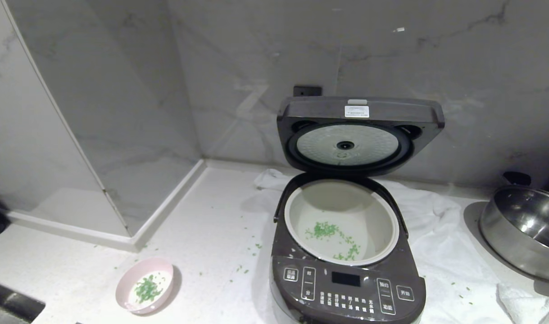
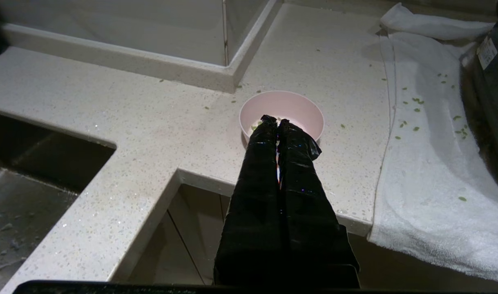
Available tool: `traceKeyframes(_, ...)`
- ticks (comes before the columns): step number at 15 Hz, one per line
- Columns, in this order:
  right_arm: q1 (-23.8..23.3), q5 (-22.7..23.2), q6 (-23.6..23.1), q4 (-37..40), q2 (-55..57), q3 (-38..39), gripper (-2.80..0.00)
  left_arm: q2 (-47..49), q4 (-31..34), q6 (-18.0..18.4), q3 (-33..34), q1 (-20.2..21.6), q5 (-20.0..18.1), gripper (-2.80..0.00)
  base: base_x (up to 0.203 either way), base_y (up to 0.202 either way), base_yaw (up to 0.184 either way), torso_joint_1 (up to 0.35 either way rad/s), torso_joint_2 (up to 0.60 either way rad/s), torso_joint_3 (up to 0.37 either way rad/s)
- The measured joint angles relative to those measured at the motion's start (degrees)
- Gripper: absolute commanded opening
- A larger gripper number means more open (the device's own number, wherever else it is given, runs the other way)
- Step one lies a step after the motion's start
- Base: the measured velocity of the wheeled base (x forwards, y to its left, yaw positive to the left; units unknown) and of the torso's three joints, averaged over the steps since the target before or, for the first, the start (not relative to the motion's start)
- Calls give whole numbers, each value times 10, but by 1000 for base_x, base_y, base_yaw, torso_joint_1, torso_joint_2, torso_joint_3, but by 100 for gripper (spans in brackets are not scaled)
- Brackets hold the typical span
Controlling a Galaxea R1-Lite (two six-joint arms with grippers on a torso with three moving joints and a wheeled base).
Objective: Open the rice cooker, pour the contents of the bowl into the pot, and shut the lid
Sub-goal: Turn on the tap
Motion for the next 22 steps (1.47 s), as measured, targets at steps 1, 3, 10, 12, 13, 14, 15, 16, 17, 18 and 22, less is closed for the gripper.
traceKeyframes(1,-2,20,0,10,-25,40,-280,0,0,0,0,0,0,-280,0,0,0,0,0,0)
traceKeyframes(3,-3,31,2,-1,-50,104,-280,0,0,0,0,0,0,-280,0,0,0,0,0,0)
traceKeyframes(10,-5,74,21,-155,-71,274,-280,0,0,0,0,0,0,-280,0,0,0,0,0,0)
traceKeyframes(12,-5,88,38,-131,-71,284,-280,0,0,0,0,0,0,-280,0,0,0,0,0,0)
traceKeyframes(13,-5,90,47,-106,-71,285,-280,0,0,0,-1,0,-1,-280,0,0,0,0,0,0)
traceKeyframes(14,-5,91,60,-108,-71,285,-280,0,0,0,-1,0,-1,-280,0,0,0,0,0,0)
traceKeyframes(15,-5,90,68,-109,-71,285,-280,0,0,0,-1,0,-1,-280,0,0,0,0,0,0)
traceKeyframes(16,-5,89,76,-109,-71,286,-280,0,0,0,-1,0,-1,-280,0,0,0,0,0,0)
traceKeyframes(17,-5,88,85,-110,-71,286,-280,0,0,0,-1,0,-1,-280,0,0,0,0,0,0)
traceKeyframes(18,-5,83,94,-110,-71,286,-280,0,0,0,-1,0,-1,-280,0,0,0,0,0,0)
traceKeyframes(22,-5,74,121,-112,-71,285,-280,0,0,0,-1,0,-1,-280,0,0,0,0,0,0)
